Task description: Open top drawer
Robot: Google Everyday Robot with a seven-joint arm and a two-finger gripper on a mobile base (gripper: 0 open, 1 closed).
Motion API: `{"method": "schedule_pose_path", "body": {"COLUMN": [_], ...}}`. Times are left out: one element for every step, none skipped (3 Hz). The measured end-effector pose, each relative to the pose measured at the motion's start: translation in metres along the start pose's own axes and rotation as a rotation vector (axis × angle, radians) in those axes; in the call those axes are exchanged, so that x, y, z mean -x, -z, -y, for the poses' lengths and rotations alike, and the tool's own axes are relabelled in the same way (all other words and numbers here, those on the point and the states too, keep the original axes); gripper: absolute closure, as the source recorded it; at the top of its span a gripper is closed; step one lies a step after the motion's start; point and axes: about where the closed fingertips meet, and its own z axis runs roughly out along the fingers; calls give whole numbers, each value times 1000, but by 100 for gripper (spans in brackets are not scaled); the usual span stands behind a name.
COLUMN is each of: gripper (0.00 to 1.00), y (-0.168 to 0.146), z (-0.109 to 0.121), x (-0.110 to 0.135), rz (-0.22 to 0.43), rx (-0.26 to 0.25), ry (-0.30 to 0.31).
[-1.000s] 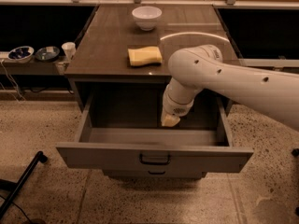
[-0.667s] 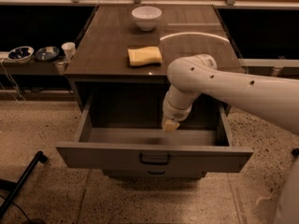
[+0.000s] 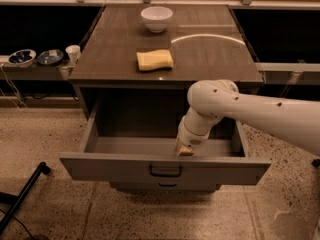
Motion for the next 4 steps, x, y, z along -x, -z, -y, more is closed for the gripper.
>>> {"method": "schedule_pose_path", "body": {"gripper": [100, 100, 100, 100], "y": [0, 5, 17, 17], "z": [-7, -37, -69, -68], "x": [2, 16, 31, 32], "rz": [14, 63, 106, 106], "rx": [11, 44, 73, 72], "ry": [6, 31, 70, 70]}}
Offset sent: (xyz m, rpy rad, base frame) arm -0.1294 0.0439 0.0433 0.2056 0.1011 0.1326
